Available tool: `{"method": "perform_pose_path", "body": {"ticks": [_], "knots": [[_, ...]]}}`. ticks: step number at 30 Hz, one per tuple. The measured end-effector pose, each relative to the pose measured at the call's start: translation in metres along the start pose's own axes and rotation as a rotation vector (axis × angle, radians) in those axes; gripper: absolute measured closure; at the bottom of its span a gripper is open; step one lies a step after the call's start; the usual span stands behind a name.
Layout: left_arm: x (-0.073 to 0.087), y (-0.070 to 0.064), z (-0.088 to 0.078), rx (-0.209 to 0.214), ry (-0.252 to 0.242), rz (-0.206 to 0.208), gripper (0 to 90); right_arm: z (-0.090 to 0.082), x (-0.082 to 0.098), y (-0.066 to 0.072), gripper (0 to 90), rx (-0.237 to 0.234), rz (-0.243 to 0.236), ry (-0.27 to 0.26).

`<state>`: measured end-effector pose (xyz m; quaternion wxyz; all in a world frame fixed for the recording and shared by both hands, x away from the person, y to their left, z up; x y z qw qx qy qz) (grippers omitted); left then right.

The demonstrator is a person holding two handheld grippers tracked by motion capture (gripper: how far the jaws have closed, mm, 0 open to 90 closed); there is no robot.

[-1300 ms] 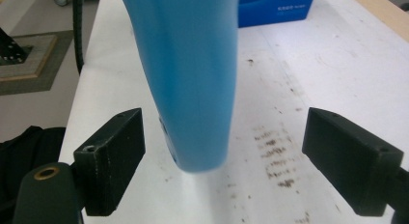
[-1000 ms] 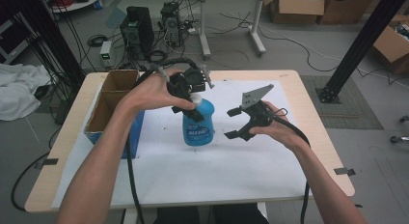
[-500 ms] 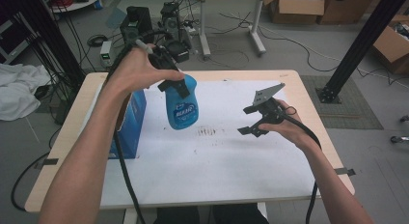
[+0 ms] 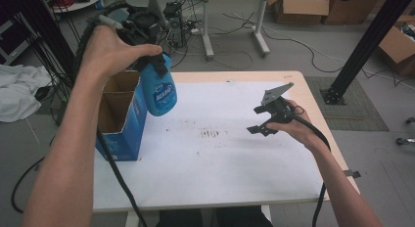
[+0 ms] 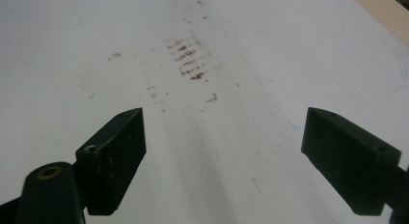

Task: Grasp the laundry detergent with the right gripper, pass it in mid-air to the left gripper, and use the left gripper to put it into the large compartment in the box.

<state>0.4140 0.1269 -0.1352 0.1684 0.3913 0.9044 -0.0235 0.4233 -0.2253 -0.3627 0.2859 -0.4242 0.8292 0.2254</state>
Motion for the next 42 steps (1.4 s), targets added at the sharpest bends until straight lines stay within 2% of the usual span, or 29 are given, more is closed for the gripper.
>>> {"method": "perform_pose_path", "body": {"ticks": [1, 3, 4, 8, 9, 10, 13, 14, 15, 17, 21, 24, 30, 31, 34, 36, 40, 41, 42], "knots": [[0.003, 0.004, -0.004, -0.002, -0.01, -0.029, 38.1, 0.001, 0.0, -0.001, 15.6, 0.018, -0.003, 0.014], [0.012, 0.015, -0.015, -0.017, -0.017, -0.092, 38.1, 0.002, 0.001, -0.002, 15.6, 0.016, 0.0, 0.019], [0.012, 0.015, -0.015, -0.017, -0.017, -0.092, 38.1, 0.002, 0.001, -0.002, 15.6, 0.016, 0.0, 0.019], [0.023, 0.026, -0.025, -0.047, -0.01, -0.162, 38.1, 0.003, 0.002, -0.002, 15.6, 0.015, 0.001, 0.021], [0.03, 0.031, -0.029, -0.068, -0.002, -0.204, 38.1, 0.004, 0.003, -0.002, 15.6, 0.016, 0.002, 0.021], [0.03, 0.031, -0.029, -0.068, -0.002, -0.204, 38.1, 0.004, 0.003, -0.002, 15.6, 0.016, 0.002, 0.021], [0.04, 0.039, -0.03, -0.106, 0.018, -0.253, 38.1, 0.005, 0.003, -0.002, 15.7, 0.013, 0.003, 0.022], [0.043, 0.041, -0.03, -0.117, 0.025, -0.273, 38.1, 0.005, 0.003, -0.001, 15.7, 0.01, 0.003, 0.021], [0.051, 0.047, -0.028, -0.13, 0.04, -0.318, 38.1, 0.005, 0.003, -0.002, 15.8, 0.009, 0.002, 0.02], [0.054, 0.05, -0.027, -0.138, 0.053, -0.331, 38.1, 0.005, 0.003, -0.002, 15.8, 0.009, 0.001, 0.023], [0.071, 0.062, -0.019, -0.175, 0.084, -0.406, 38.1, 0.003, 0.003, -0.003, 15.9, 0.006, 0.002, 0.014], [0.079, 0.065, -0.013, -0.186, 0.088, -0.425, 38.1, 0.003, 0.003, -0.003, 15.9, 0.006, 0.003, 0.01], [0.092, 0.07, 0.006, -0.164, 0.081, -0.454, 38.1, 0.007, 0.005, -0.004, 16.1, 0.004, 0.003, 0.017], [0.094, 0.071, 0.014, -0.162, 0.087, -0.448, 38.1, 0.007, 0.005, -0.003, 16.1, 0.003, 0.001, 0.016], [0.097, 0.072, 0.024, -0.159, 0.089, -0.451, 38.1, 0.007, 0.005, -0.001, 16.1, 0.001, 0.0, 0.016], [0.101, 0.073, 0.034, -0.154, 0.089, -0.456, 38.1, 0.007, 0.006, 0.0, 16.1, -0.018, 0.002, 0.009], [0.108, 0.074, 0.054, -0.145, 0.098, -0.462, 38.1, 0.007, 0.009, 0.0, 16.1, -0.015, 0.005, 0.01], [0.112, 0.074, 0.064, -0.141, 0.103, -0.467, 38.1, 0.008, 0.01, 0.0, 16.1, -0.012, 0.007, 0.014], [0.112, 0.074, 0.064, -0.141, 0.103, -0.467, 38.1, 0.008, 0.01, 0.0, 16.1, -0.012, 0.007, 0.014]]}}
Point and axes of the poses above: each handheld gripper's, and its own axes: z roughly forward along the jaws, x roughly out of its underside, y roughly to its left, the point moved 3 cm from there along z, roughly forward along the jaws, and after that the axes turned 13 degrees about z, right-handed, at the moved point
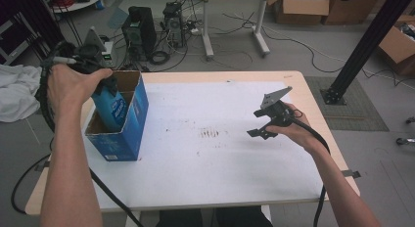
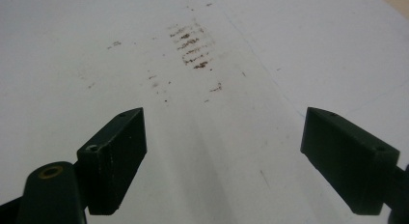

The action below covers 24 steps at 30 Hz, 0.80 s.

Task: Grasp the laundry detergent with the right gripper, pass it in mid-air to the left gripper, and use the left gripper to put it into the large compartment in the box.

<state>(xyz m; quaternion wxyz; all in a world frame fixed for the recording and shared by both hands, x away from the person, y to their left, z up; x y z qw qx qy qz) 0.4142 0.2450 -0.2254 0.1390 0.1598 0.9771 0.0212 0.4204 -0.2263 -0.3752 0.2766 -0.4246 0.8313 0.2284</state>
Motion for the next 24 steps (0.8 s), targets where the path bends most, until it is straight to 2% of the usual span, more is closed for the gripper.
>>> {"method": "perform_pose_path", "body": {"ticks": [5, 9, 17, 24], "knots": [[0.004, 0.001, 0.025, -0.009, 0.023, -0.008, 38.1, 0.003, 0.005, 0.001, 16.3, 0.0, 0.002, 0.01], [0.007, 0.002, 0.037, -0.006, 0.033, -0.018, 38.1, 0.004, 0.007, 0.001, 16.3, 0.0, 0.007, 0.012], [0.011, 0.002, 0.056, -0.009, 0.031, -0.04, 38.0, 0.008, 0.011, 0.002, 16.4, -0.003, 0.01, 0.022], [0.014, 0.0, 0.068, -0.032, 0.039, -0.05, 38.0, 0.01, 0.013, 0.002, 16.4, -0.001, 0.016, 0.028]]}}
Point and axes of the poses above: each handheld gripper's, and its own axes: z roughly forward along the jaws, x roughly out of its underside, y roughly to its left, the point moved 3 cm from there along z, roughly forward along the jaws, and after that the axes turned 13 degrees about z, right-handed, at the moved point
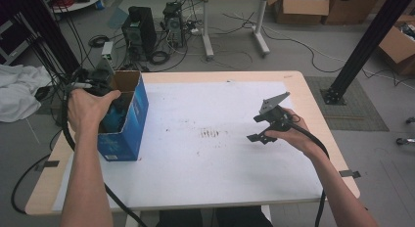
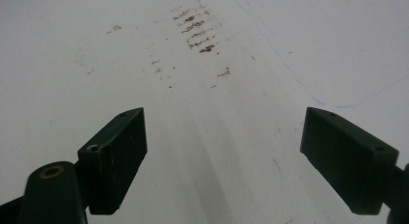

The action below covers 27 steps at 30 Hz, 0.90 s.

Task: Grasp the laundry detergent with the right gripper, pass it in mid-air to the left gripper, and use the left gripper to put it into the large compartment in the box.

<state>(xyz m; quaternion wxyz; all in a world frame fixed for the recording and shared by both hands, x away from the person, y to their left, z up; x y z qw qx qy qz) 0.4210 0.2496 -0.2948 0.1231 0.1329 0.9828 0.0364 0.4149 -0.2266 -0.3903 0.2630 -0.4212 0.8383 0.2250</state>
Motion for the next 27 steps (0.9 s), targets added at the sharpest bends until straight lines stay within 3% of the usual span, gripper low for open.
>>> {"method": "perform_pose_path", "body": {"ticks": [10, 17, 27], "knots": [[0.005, -0.005, 0.012, 0.0, 0.0, -0.01, 38.0, 0.004, 0.001, 0.001, 16.8, 0.001, 0.003, 0.009], [0.008, -0.009, 0.013, -0.023, -0.015, -0.018, 37.9, 0.004, 0.002, 0.001, 16.8, 0.003, 0.008, 0.007], [0.011, -0.003, 0.014, -0.001, -0.038, -0.054, 37.6, 0.004, 0.002, 0.002, 16.8, -0.001, 0.011, 0.007]]}}
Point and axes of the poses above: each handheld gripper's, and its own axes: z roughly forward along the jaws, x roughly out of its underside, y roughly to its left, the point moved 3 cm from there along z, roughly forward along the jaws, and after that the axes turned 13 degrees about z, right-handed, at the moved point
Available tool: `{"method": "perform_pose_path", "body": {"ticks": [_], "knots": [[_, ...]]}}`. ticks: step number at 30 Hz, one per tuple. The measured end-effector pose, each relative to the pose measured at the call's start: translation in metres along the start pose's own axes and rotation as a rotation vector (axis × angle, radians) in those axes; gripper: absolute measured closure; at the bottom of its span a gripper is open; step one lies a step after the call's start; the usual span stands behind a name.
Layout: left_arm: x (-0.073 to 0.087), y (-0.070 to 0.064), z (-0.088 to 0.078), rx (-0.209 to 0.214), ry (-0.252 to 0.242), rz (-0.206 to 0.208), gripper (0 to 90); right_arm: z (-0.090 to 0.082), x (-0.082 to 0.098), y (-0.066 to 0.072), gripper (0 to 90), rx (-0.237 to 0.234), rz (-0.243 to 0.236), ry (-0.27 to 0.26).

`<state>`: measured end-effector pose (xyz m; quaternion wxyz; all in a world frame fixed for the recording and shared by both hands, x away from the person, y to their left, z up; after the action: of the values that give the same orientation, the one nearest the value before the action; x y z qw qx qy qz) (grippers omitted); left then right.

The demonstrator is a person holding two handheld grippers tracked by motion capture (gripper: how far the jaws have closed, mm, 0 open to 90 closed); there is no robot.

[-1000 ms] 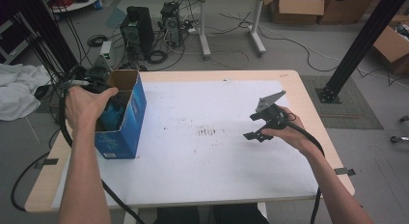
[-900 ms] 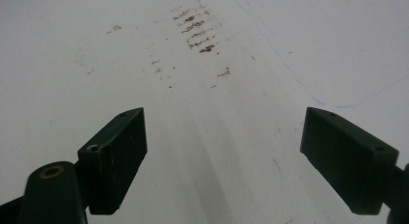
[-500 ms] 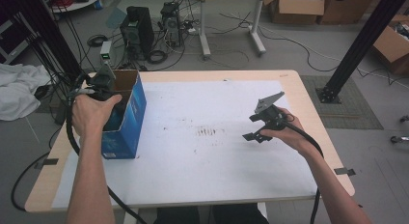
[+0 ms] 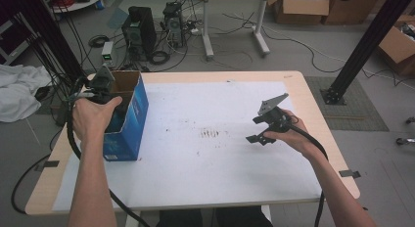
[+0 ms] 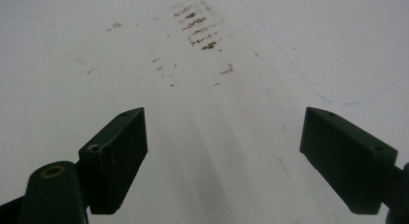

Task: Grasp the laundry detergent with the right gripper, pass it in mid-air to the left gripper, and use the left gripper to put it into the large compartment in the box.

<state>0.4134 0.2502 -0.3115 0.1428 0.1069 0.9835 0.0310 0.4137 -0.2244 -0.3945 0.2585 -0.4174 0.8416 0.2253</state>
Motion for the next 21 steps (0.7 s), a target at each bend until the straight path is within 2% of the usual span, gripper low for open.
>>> {"method": "perform_pose_path", "body": {"ticks": [21], "knots": [[-0.0008, -0.0001, 0.0006, 0.002, -0.009, -0.004, 37.5, 0.0016, -0.0006, 0.0001, 16.8, 0.001, 0.0, 0.005]]}}
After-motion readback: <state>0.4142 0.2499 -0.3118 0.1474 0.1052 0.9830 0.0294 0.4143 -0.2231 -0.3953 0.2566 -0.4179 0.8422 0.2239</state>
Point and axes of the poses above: each handheld gripper's, and its own axes: z roughly forward along the jaws, x roughly out of its underside, y roughly to its left, the point moved 3 cm from there along z, roughly forward along the jaws, and after that the axes turned 13 degrees about z, right-handed, at the moved point
